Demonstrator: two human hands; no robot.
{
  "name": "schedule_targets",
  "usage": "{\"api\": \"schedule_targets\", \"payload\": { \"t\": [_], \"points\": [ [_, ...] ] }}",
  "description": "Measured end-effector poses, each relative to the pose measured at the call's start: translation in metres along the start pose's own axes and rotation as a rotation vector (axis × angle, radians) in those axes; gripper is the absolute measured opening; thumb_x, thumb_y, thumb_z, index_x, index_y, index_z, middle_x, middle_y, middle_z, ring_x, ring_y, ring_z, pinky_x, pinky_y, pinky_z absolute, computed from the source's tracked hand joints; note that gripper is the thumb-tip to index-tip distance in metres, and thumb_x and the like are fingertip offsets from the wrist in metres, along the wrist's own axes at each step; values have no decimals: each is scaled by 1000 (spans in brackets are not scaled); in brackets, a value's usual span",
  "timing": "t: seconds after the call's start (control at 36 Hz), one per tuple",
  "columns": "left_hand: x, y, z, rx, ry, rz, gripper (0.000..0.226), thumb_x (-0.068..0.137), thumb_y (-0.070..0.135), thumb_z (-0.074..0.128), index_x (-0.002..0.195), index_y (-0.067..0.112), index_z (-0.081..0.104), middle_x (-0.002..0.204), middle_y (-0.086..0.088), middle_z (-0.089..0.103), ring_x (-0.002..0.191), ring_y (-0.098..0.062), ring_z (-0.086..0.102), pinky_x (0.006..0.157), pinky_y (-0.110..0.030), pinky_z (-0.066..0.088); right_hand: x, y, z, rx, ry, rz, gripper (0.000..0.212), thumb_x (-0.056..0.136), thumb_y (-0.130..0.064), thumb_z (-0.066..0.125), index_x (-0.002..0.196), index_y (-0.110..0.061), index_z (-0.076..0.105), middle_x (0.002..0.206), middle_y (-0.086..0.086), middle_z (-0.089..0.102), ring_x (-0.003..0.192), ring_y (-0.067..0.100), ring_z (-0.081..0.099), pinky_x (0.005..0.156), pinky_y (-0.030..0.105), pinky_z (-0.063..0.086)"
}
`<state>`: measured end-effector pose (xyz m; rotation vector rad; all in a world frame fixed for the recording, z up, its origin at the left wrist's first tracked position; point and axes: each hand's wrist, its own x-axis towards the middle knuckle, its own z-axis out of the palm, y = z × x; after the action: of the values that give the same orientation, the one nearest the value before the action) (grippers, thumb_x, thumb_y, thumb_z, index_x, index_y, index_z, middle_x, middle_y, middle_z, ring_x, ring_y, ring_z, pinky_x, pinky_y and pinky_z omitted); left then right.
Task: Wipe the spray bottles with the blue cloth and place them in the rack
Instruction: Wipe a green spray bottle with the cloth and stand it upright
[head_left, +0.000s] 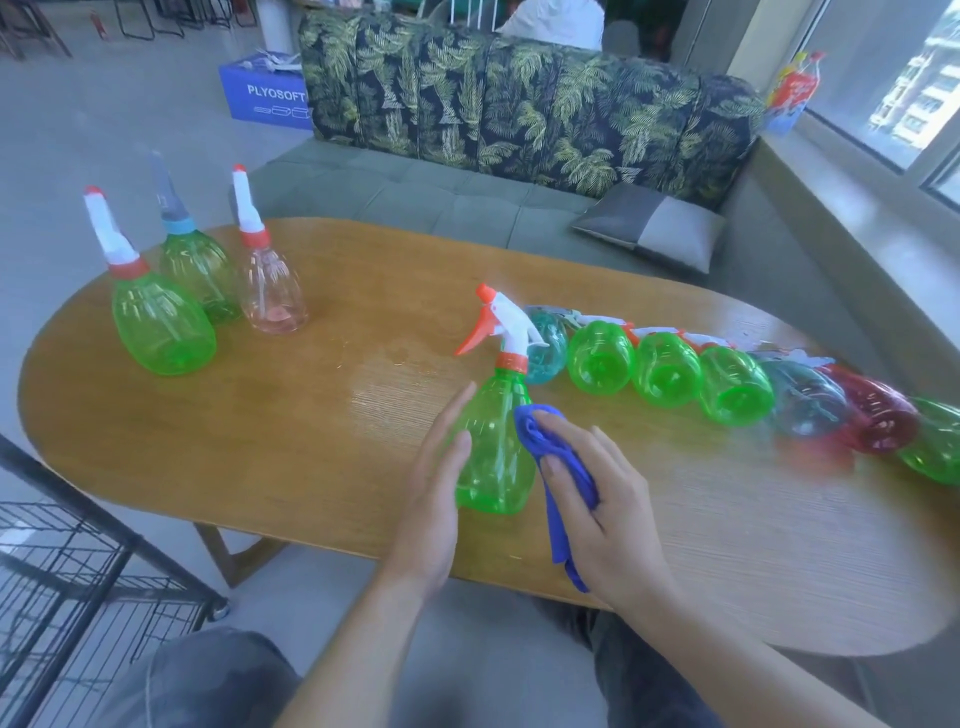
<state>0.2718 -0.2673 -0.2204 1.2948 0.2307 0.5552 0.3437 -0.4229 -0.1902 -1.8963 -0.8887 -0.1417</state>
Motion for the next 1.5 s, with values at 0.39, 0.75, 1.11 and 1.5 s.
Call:
{"api": "schedule_targets", "payload": {
  "t": [0.39, 0.75, 1.11, 1.5],
  "points": [
    [2, -2, 1, -45, 33, -38, 52, 100, 51, 54, 149, 41, 62, 161, 11, 55, 155, -16, 43, 130, -58, 27, 60, -13, 5, -154, -20, -76, 38, 106, -49, 50, 138, -36, 64, 99, -11, 59, 86, 10, 61, 80, 33, 52],
    [3, 4, -2, -154, 120, -70, 47, 106, 38, 47, 150, 30, 63, 157, 8, 59, 149, -19, 52, 127, -57, 36, -2, 6, 11, -341, -283, -605, 33, 111, -44, 47, 140, -33, 57, 97, -4, 43, 74, 15, 45, 60, 28, 47],
    [2, 5, 3, -166, 88, -121, 46, 110, 35, 47, 153, 24, 59, 157, -1, 60, 149, -23, 53, 127, -62, 33, 50, -4, 5, -31, -9, -79, 32, 107, -39, 51, 136, -33, 64, 95, -8, 60, 87, 15, 61, 80, 30, 49],
    [1, 4, -2, -107, 78, -122, 55, 105, 57, 54, 153, 32, 58, 162, -6, 54, 153, -38, 45, 126, -69, 30, 0, 5, 1, -246, -334, -511, 35, 111, -39, 50, 142, -26, 60, 99, -2, 54, 76, 21, 53, 67, 33, 52]
  ]
}}
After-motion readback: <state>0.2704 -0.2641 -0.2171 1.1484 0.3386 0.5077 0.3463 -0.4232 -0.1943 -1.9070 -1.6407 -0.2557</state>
